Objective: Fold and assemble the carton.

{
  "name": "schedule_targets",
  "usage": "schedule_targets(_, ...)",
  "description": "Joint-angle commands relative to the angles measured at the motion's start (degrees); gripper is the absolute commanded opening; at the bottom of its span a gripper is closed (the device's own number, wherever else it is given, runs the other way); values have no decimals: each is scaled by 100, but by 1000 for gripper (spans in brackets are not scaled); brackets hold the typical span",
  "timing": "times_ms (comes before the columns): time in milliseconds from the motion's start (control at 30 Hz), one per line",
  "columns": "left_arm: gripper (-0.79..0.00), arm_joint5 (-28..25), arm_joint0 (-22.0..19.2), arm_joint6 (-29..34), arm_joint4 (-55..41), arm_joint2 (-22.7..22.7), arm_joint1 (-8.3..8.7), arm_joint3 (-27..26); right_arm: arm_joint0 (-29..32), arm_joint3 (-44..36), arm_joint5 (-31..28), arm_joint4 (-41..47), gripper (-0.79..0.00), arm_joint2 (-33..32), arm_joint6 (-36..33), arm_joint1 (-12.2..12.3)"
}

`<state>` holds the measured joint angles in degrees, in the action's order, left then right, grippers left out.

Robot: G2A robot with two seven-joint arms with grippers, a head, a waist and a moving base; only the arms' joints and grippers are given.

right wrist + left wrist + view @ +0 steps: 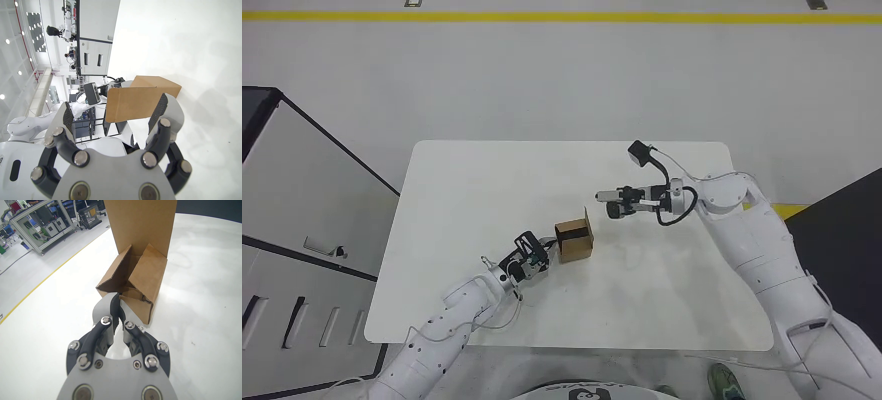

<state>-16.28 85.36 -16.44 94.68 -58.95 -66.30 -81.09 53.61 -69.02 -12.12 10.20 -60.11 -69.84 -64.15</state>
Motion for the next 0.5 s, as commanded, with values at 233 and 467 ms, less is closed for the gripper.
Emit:
schedule_targets(233, -785, 0, 0, 0, 0, 0, 0, 0, -20, -456, 357, -696, 0, -110, -647, 157)
schedule_targets(467, -785, 0, 0, 0, 0, 0, 0, 0, 43, -593, 297, -811, 0, -20, -526, 149)
